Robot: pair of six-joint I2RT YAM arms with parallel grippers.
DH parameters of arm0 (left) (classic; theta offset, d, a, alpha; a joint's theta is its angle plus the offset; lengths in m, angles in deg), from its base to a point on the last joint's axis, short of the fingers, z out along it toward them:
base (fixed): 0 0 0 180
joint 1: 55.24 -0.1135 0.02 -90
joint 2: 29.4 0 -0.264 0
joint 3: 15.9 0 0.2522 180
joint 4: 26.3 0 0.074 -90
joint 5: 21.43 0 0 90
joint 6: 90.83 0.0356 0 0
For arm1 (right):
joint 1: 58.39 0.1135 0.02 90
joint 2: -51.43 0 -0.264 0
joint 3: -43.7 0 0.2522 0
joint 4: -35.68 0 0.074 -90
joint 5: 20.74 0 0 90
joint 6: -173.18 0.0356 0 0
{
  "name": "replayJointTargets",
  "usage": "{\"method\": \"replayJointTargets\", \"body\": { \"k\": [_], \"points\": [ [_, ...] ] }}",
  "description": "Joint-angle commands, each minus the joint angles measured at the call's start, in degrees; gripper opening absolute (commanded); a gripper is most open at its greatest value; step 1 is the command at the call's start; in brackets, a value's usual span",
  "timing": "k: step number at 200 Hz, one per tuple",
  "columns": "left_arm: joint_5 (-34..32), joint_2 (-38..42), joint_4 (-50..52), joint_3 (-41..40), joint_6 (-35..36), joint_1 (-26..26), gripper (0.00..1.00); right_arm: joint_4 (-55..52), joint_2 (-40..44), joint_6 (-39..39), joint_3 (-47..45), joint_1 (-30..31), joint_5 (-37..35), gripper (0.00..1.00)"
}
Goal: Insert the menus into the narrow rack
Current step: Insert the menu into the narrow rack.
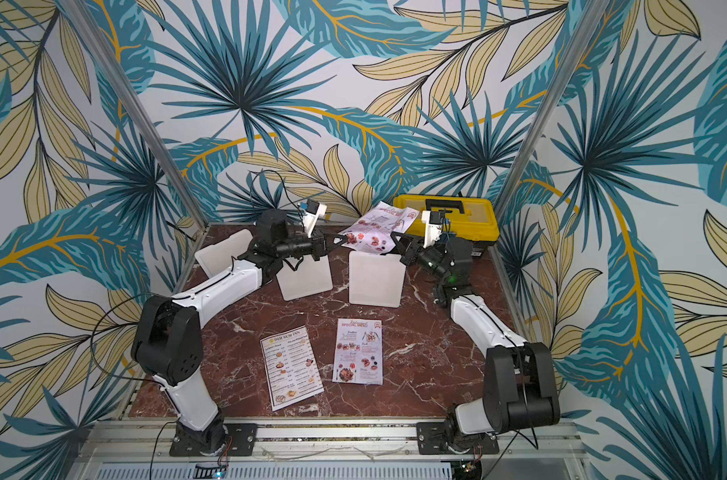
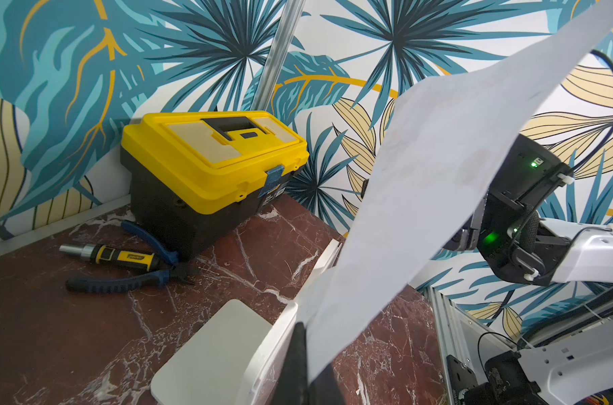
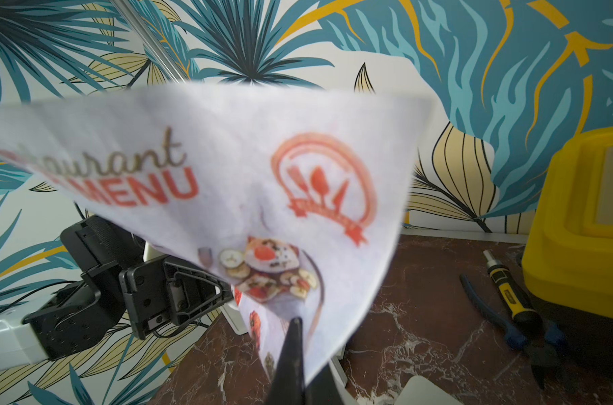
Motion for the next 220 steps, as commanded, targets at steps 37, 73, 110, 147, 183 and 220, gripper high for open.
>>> {"method": "replayJointTargets", "body": {
  "k": [37, 73, 110, 147, 183, 220],
  "points": [
    [-3.93, 0.16, -0.62, 1.62, -0.80, -1.31, 0.00, -5.62, 1.37, -0.92, 2.89, -1.02, -4.51, 0.00],
    [-5.34, -0.11, 0.20, 2.53, -0.82, -1.33, 0.00, -9.00, 1.37, -1.20, 4.31, -0.98, -5.42, 0.00],
    [-6.28, -0.47, 2.20, 4.16, -0.46, -1.28, 0.00, -11.21, 1.55, -1.59, 5.04, -0.96, -6.15, 0.00],
    [-6.62, -0.69, 2.76, 4.70, -0.43, -1.35, 0.00, -13.44, 1.24, -1.85, 6.17, -0.92, -6.64, 0.00],
    [-6.96, -0.90, 3.34, 5.11, -0.61, -1.28, 0.00, -15.72, 1.52, -2.10, 6.88, -0.93, -7.12, 0.00],
    [-6.94, -1.15, 3.52, 5.22, -1.14, -1.27, 0.00, -18.58, 1.81, -2.83, 7.35, -0.93, -7.52, 0.00]
  ]
}}
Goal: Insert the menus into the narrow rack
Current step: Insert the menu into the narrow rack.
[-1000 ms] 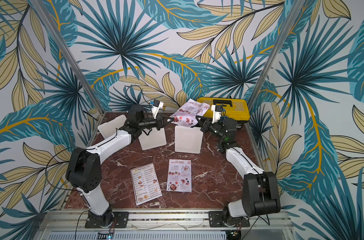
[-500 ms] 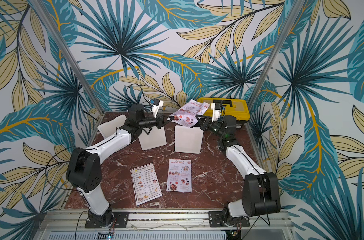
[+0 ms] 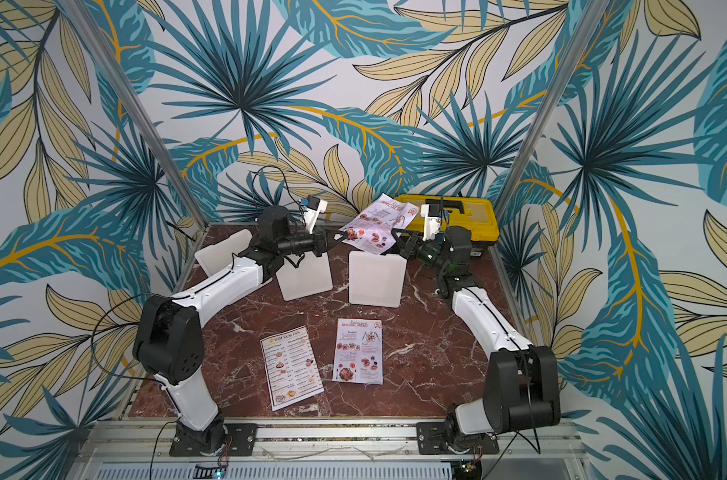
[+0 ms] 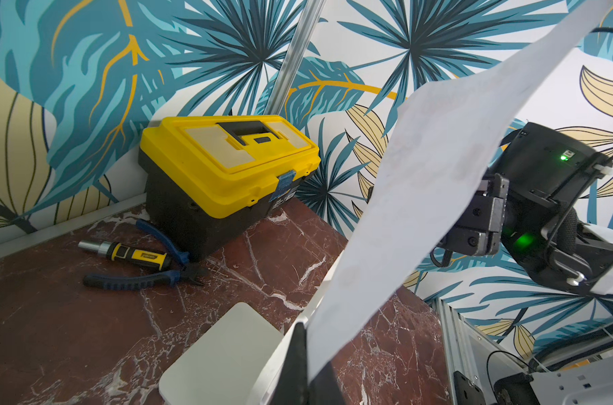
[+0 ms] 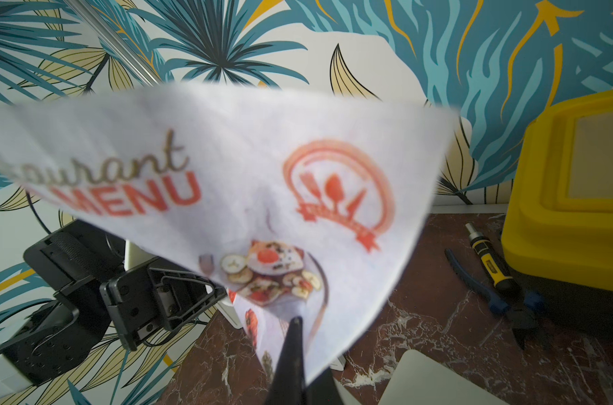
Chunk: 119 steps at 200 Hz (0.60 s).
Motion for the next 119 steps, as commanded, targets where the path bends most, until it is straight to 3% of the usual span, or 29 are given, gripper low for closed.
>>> {"method": "replayJointTargets", "body": {
  "k": [1, 52, 67, 78, 95, 119],
  "points": [
    [-3.62, -0.53, 0.17, 2.34, -0.59, -1.70, 0.00, -3.66, 1.64, -1.68, 0.55, -1.35, -4.88, 0.00],
    [-2.81, -0.97, 0.17, 2.16, -1.04, -1.67, 0.00, -4.26, 1.63, -2.50, -0.14, -1.35, -5.46, 0.00],
    [-2.83, -0.76, 0.17, 1.67, -0.87, -1.64, 0.22, -4.18, 1.57, -2.97, -0.33, -1.35, -5.50, 0.00],
    [-2.93, -0.33, 0.17, 0.85, -0.19, -1.64, 0.32, -3.93, 1.70, -3.29, -0.59, -1.39, -5.40, 0.00],
    [-4.77, 1.02, 0.17, -1.15, 1.10, -1.48, 0.41, -4.19, 1.86, -3.86, -0.62, -1.48, -4.77, 0.00],
    [-6.30, 3.32, 0.17, -3.59, 2.54, -1.30, 0.44, -4.94, 1.98, -4.87, -0.46, -1.55, -4.15, 0.00]
  ]
}}
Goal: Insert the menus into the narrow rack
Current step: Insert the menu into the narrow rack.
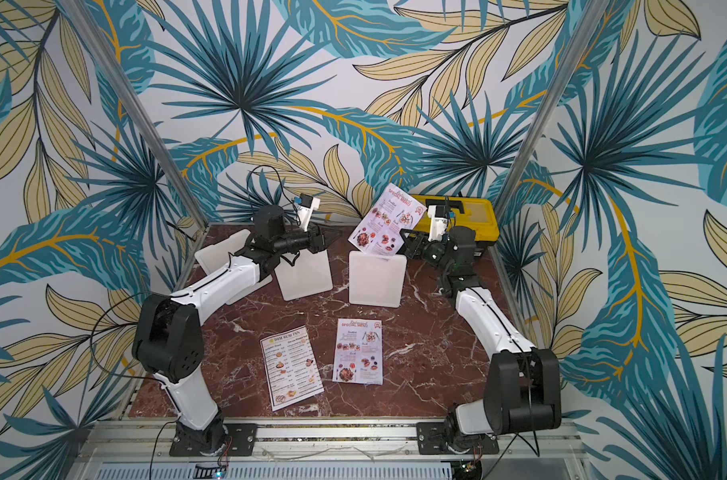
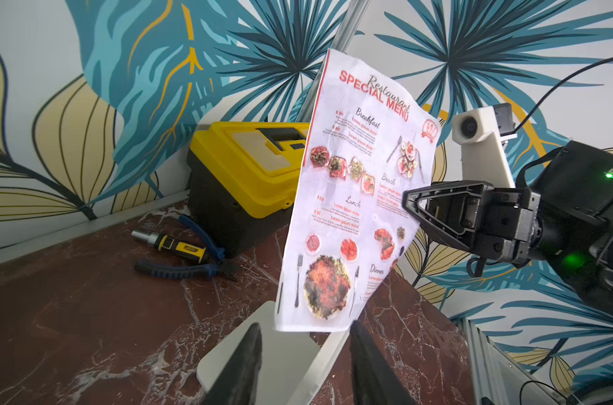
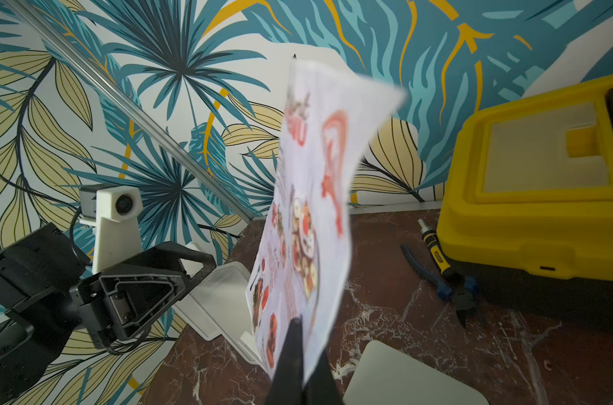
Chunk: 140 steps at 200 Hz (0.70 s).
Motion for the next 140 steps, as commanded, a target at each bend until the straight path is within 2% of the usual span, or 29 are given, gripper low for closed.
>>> {"method": "replayJointTargets", "body": {
  "k": [1, 140],
  "points": [
    [-2.14, 3.41, -0.02, -2.56, 2.08, 0.23, 0.44, -1.59, 1.31, -2.14, -0.44, -0.07, -0.16, 0.00],
    [-0.94, 11.94, -0.02, -12.98, 3.69, 2.73, 0.43, -8.92, 3.01, -9.80, -0.18, -3.51, 8.23, 0.00]
  ]
}}
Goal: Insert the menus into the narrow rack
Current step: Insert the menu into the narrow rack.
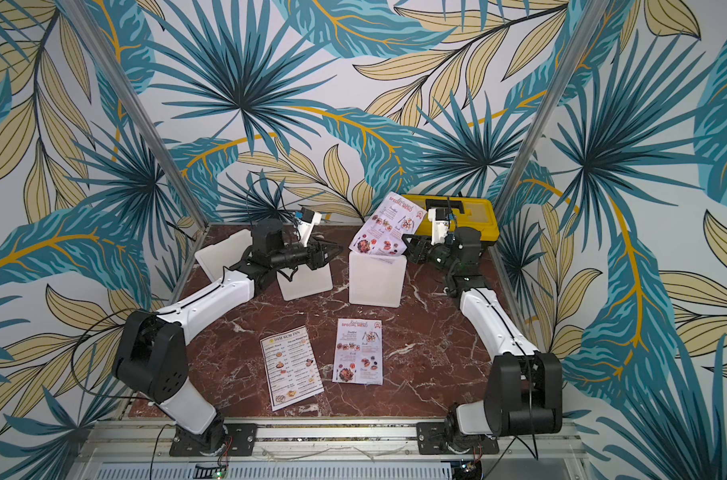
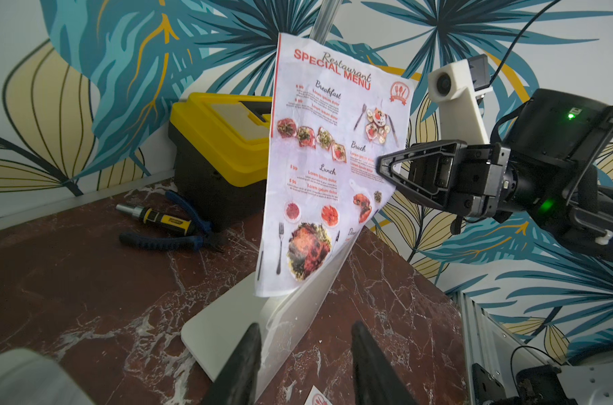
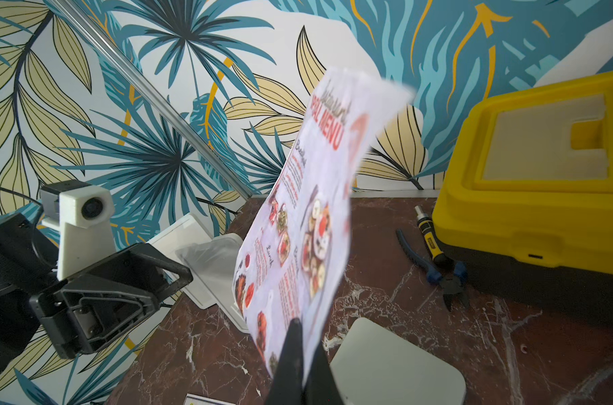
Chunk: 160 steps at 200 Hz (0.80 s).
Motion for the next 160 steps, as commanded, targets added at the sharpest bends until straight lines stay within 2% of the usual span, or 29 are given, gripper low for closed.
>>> {"method": "replayJointTargets", "body": {
  "k": [1, 103, 160],
  "points": [
    [0.23, 3.53, -0.20, -2.52, 1.28, 0.15, 0.43, -3.79, 1.88, -3.32, -0.13, -0.79, 2.29, 0.00],
    [-0.94, 7.09, -0.20, -6.05, 1.06, 0.69, 0.43, -13.48, 1.62, -10.23, 4.57, -1.11, 5.57, 0.00],
    [-0.71, 6.27, -0.24, -4.94, 1.09, 0.73, 0.43, -19.77, 1.40, -13.26, 7.20, -1.11, 0.54, 0.00]
  ]
}}
